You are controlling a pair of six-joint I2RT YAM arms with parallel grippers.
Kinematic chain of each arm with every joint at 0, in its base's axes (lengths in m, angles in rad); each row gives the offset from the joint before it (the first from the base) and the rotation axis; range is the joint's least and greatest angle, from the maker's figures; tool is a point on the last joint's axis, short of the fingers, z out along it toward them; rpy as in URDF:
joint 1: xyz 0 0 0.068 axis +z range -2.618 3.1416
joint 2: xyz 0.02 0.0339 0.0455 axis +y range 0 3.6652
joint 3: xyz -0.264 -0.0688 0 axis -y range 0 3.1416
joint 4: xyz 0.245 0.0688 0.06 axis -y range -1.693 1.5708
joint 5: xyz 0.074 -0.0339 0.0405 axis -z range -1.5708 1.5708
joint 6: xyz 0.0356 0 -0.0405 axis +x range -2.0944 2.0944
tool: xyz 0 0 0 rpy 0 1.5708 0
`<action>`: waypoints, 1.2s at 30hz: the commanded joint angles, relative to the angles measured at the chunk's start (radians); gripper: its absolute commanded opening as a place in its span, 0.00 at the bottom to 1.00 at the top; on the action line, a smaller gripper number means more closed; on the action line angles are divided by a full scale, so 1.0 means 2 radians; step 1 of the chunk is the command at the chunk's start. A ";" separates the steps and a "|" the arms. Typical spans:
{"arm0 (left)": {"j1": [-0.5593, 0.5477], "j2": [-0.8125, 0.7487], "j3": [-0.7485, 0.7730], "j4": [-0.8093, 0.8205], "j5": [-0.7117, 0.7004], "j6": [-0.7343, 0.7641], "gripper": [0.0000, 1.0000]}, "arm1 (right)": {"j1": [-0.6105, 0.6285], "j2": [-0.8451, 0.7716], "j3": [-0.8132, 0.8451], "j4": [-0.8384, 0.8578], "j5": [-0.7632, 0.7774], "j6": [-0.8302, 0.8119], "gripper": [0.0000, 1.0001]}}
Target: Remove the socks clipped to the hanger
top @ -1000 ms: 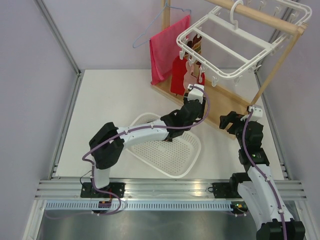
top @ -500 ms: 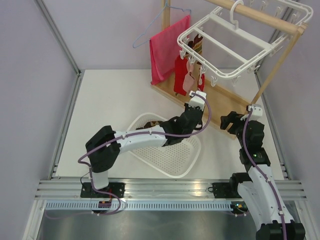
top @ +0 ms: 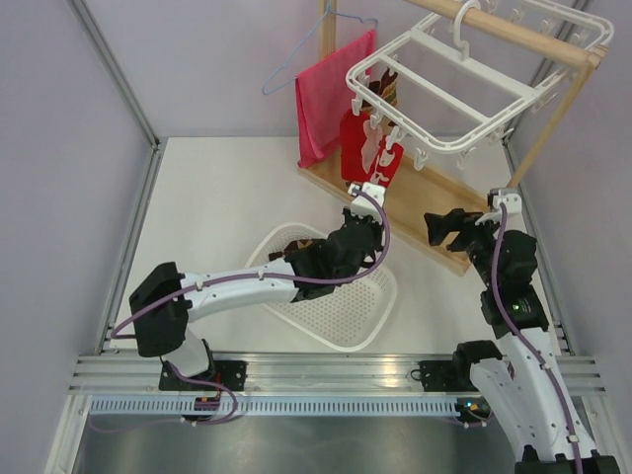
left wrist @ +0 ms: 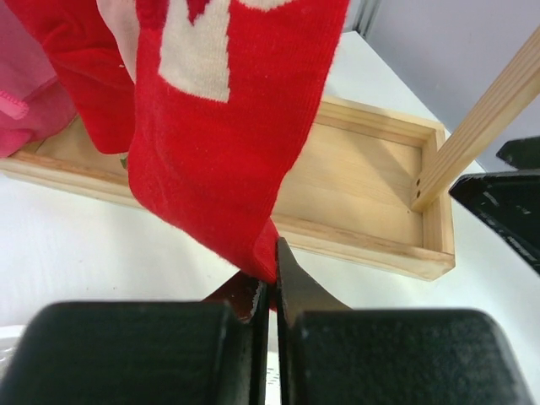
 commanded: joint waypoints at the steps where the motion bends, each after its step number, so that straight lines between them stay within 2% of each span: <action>1: -0.001 -0.028 -0.014 -0.002 -0.021 -0.017 0.02 | 0.034 0.010 0.047 0.003 -0.022 0.007 0.86; 6: -0.001 -0.051 -0.037 -0.012 -0.034 -0.041 0.02 | 0.094 0.024 0.082 0.000 0.007 0.007 0.86; 13: -0.001 -0.059 -0.025 -0.046 -0.043 -0.046 0.02 | 0.162 0.029 0.125 -0.002 0.034 0.014 0.86; 20: 0.000 -0.060 -0.020 -0.070 -0.013 -0.063 0.02 | 0.226 0.068 0.175 -0.007 0.068 -0.004 0.86; 22: -0.001 -0.060 -0.018 -0.077 -0.007 -0.067 0.02 | 0.263 0.092 0.199 -0.007 0.097 -0.013 0.86; 28: -0.001 -0.067 -0.015 -0.090 0.006 -0.079 0.02 | 0.365 0.158 0.265 -0.006 0.251 -0.035 0.87; 36: -0.001 -0.080 -0.024 -0.094 0.015 -0.084 0.02 | 0.392 0.214 0.298 0.007 0.344 -0.017 0.88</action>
